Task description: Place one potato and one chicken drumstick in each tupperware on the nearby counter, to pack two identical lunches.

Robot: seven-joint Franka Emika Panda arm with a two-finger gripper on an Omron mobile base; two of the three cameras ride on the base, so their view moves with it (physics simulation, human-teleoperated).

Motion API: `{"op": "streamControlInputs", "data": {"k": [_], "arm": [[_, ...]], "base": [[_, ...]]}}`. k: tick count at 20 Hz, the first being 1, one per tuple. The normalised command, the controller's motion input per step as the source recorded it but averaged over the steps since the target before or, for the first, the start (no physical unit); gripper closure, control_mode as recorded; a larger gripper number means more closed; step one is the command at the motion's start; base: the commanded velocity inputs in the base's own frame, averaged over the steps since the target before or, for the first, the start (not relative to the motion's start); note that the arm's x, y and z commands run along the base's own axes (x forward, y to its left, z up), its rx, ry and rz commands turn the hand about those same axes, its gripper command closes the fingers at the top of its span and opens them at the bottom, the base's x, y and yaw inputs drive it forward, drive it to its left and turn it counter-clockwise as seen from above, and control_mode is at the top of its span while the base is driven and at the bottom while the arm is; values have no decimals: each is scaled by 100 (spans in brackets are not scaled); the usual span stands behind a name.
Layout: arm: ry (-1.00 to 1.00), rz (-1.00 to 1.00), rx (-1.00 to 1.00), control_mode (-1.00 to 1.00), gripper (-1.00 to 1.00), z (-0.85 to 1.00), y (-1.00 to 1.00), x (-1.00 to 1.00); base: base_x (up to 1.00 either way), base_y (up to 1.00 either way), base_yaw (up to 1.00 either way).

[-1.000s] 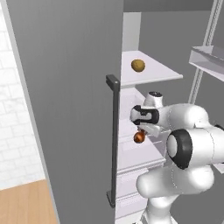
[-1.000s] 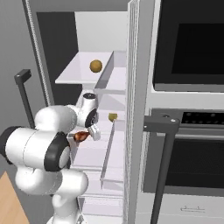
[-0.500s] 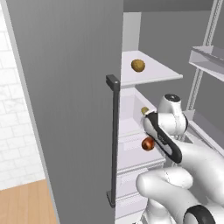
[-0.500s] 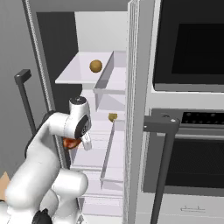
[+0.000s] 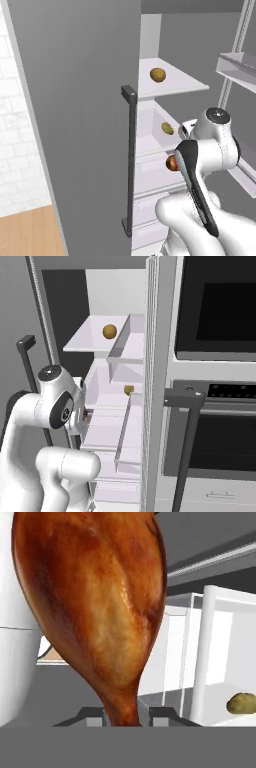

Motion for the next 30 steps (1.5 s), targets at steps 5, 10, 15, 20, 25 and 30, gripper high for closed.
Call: {"op": "streamControlInputs", "data": {"k": [5,10,15,20,25,30], "arm": [[-21,-6,0,-100,100,45,1,-78],[0,0,0,100,100,0,0,0],[0,0,0,100,100,0,0,0],[0,0,0,100,100,0,0,0],[0,0,0,100,100,0,0,0],[0,0,0,100,100,0,0,0]], "base": [[0,0,0],[-100,0,-2],[-100,-9,-9],[-82,-77,-24],[-1,-100,-24],[37,-100,-16]]}}
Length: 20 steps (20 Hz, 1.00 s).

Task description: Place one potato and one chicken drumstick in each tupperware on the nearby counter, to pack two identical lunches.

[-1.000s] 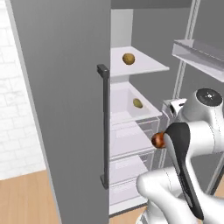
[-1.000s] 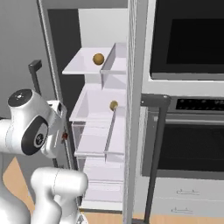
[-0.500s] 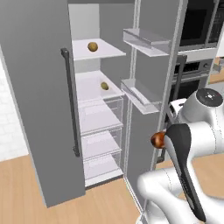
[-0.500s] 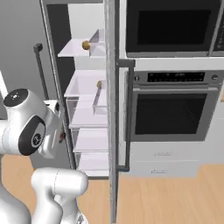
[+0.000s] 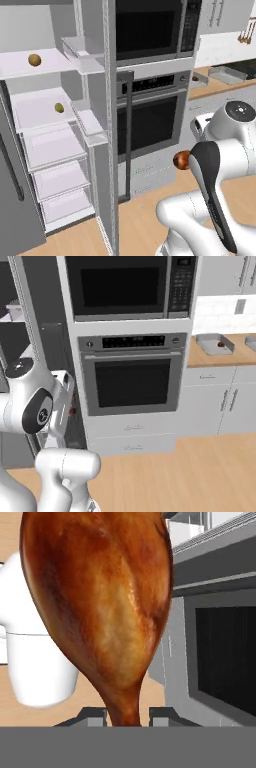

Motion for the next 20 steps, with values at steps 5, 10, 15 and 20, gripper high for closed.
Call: {"op": "streamControlInputs", "data": {"k": [5,10,15,20], "arm": [[0,0,0,100,100,0,0,0],[0,0,0,100,100,0,0,0],[0,0,0,100,100,0,0,0],[0,0,0,100,100,0,0,0]], "base": [[82,-100,-11],[100,-100,-9],[100,-100,-6],[100,-100,-3]]}}
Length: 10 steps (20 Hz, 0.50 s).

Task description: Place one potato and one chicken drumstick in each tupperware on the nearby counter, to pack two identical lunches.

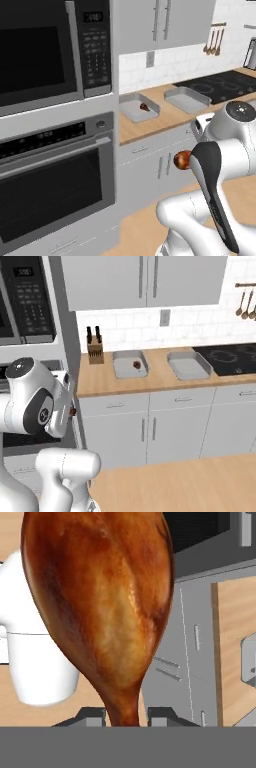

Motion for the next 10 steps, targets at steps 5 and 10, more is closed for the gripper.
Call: {"op": "streamControlInputs", "data": {"k": [5,10], "arm": [[0,0,0,100,100,0,0,0],[0,0,0,100,100,0,0,0]], "base": [[100,-100,0],[100,-100,0]]}}
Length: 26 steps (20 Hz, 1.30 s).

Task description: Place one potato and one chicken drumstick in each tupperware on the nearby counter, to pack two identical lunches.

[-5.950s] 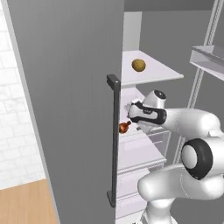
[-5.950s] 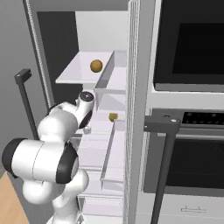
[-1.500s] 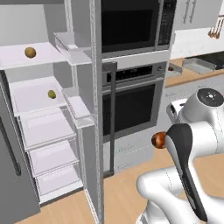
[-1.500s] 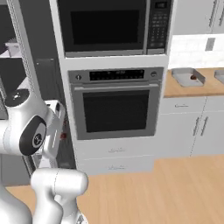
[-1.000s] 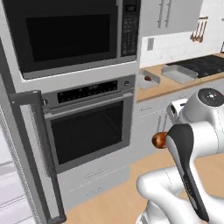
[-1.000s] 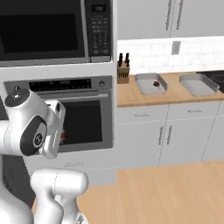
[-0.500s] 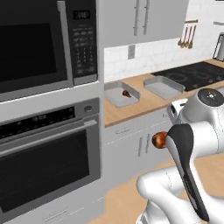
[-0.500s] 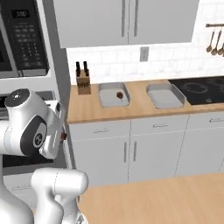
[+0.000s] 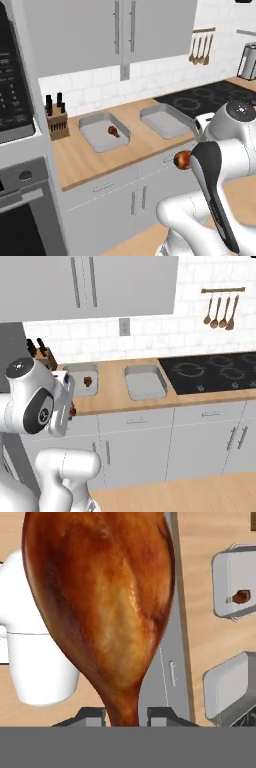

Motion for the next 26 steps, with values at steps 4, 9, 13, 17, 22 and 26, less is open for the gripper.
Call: {"op": "streamControlInputs", "data": {"k": [4,9,13,17,22,26], "arm": [[0,0,0,100,100,0,0,0],[0,0,0,100,100,0,0,0],[0,0,0,100,100,0,0,0],[0,0,0,100,100,0,0,0],[0,6,0,-100,100,-52,18,25],[0,0,0,-100,100,-46,44,39]], "base": [[100,-99,1],[100,-81,6],[100,-33,12],[94,-1,12],[0,0,0],[0,0,0]]}}
